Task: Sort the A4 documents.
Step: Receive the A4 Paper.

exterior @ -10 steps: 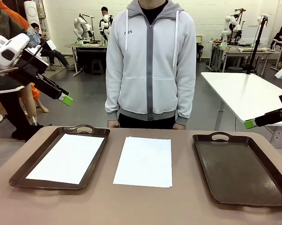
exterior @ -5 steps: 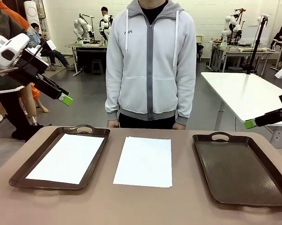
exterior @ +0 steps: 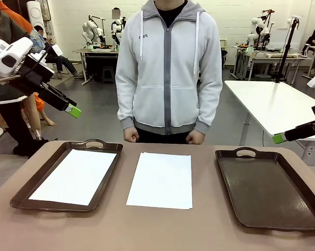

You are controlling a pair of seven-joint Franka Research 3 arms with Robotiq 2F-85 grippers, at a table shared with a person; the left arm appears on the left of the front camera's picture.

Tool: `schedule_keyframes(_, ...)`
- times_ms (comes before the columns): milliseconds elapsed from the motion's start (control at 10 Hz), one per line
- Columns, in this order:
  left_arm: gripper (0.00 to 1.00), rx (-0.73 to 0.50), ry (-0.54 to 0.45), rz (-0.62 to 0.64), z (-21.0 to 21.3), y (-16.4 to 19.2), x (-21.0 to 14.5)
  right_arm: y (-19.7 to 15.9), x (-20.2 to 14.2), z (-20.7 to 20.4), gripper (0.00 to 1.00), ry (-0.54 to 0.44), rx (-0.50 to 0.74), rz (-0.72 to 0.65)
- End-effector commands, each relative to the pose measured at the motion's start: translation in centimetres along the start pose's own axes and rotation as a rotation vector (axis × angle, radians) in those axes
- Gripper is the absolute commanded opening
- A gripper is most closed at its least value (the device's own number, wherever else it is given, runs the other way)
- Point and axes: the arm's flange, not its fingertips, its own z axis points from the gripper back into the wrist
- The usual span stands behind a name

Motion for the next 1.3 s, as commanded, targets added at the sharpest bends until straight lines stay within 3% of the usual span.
schedule_keyframes(0,1.0,-0.001,-0.002,-0.019,0.1,-0.03,-0.19,0.02,-0.04,-0.2,1.0,-0.011,0.022,-0.004)
schedule_keyframes(1200,1.0,-0.001,-0.002,-0.019,0.1,-0.03,-0.19,0.02,-0.04,-0.2,1.0,-0.011,0.022,-0.004)
